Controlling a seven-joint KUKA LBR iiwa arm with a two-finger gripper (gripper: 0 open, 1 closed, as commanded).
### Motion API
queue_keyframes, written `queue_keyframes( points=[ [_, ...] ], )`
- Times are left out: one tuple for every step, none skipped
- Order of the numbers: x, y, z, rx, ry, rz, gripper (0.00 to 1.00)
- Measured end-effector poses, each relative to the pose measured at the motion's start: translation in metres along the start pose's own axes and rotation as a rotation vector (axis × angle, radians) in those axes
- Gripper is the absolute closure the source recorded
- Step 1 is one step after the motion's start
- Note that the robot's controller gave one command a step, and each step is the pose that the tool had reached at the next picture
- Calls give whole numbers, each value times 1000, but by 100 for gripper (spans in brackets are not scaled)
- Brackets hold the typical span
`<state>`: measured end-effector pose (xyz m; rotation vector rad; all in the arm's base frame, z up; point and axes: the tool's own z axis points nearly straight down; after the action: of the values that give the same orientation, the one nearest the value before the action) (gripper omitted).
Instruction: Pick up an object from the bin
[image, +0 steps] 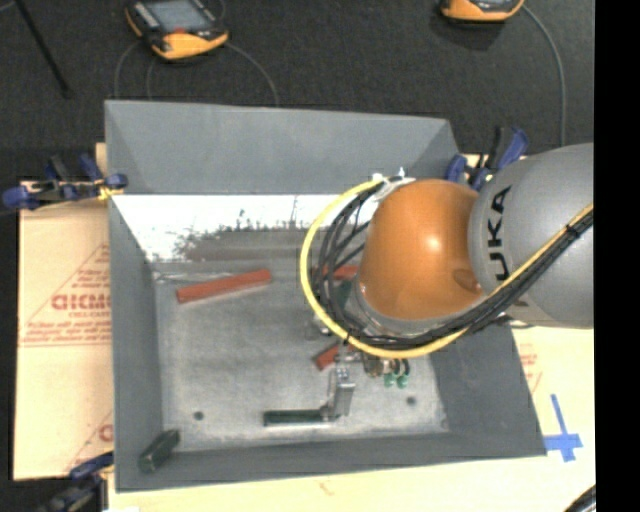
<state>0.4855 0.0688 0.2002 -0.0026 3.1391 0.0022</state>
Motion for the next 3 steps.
queue_keyframes(
  points=[
    [0, 0, 0, 0, 0, 1, 0],
    [-1, -3, 32, 1, -5, -87, 0],
    [-3, 2, 88, 2, -3, -350, 0]
  ],
)
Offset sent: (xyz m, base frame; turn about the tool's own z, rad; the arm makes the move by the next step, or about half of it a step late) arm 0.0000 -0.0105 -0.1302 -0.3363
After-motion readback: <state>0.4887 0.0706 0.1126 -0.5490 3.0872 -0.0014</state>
